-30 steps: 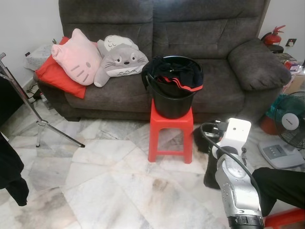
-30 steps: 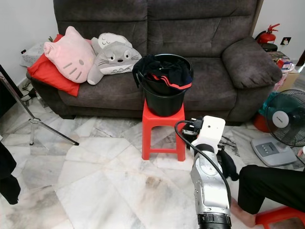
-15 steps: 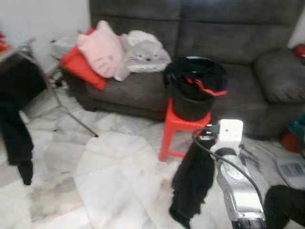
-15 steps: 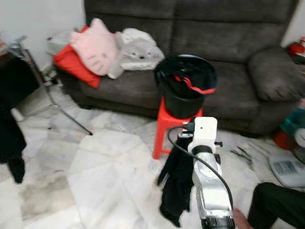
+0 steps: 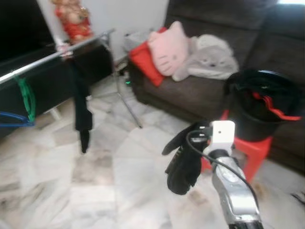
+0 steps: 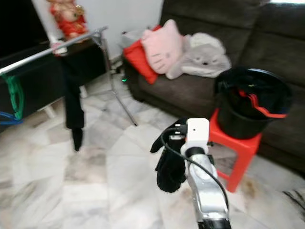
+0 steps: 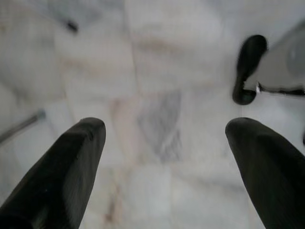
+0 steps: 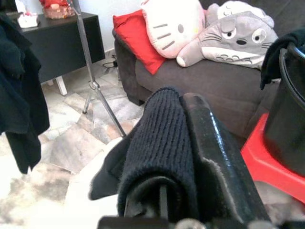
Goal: Hang hanger
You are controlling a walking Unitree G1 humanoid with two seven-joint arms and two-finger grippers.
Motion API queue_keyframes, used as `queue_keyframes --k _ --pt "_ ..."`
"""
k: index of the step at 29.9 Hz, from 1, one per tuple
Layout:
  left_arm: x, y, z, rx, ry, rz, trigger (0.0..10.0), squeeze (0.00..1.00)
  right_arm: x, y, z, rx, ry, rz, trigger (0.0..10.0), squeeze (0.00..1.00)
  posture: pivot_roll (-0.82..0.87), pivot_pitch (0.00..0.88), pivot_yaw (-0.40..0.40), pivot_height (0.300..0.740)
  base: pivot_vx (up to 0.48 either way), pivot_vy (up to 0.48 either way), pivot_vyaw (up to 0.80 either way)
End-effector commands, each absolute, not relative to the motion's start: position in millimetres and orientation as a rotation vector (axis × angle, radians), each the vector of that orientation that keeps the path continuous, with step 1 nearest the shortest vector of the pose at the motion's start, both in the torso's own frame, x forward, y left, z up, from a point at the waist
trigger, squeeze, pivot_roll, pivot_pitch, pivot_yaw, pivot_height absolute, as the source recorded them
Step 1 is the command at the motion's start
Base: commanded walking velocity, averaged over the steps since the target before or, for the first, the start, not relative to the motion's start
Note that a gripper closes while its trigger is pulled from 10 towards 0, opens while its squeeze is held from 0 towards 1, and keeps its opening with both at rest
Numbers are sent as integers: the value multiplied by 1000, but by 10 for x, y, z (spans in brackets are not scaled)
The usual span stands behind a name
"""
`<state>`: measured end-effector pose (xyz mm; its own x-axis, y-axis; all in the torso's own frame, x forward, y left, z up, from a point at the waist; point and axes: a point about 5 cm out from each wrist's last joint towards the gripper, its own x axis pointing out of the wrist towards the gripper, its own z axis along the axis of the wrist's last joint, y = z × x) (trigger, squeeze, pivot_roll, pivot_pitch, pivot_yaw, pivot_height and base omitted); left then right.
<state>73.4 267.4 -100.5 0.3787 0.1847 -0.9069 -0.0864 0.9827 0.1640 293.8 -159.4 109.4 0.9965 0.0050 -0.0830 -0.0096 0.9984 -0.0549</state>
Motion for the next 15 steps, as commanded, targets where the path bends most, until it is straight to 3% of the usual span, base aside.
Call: queue_keyframes --k 1,15 --pt "796 2703 -982 90 1147 191 10000 0 2978 -1518 1223 -48 24 43 10000 0 -56 0 4 716 0 0 775" --pt "789 2654 -1000 76 1147 189 10000 0 3021 -1473 1218 -55 19 71 10000 0 -44 0 -8 716 0 0 775"
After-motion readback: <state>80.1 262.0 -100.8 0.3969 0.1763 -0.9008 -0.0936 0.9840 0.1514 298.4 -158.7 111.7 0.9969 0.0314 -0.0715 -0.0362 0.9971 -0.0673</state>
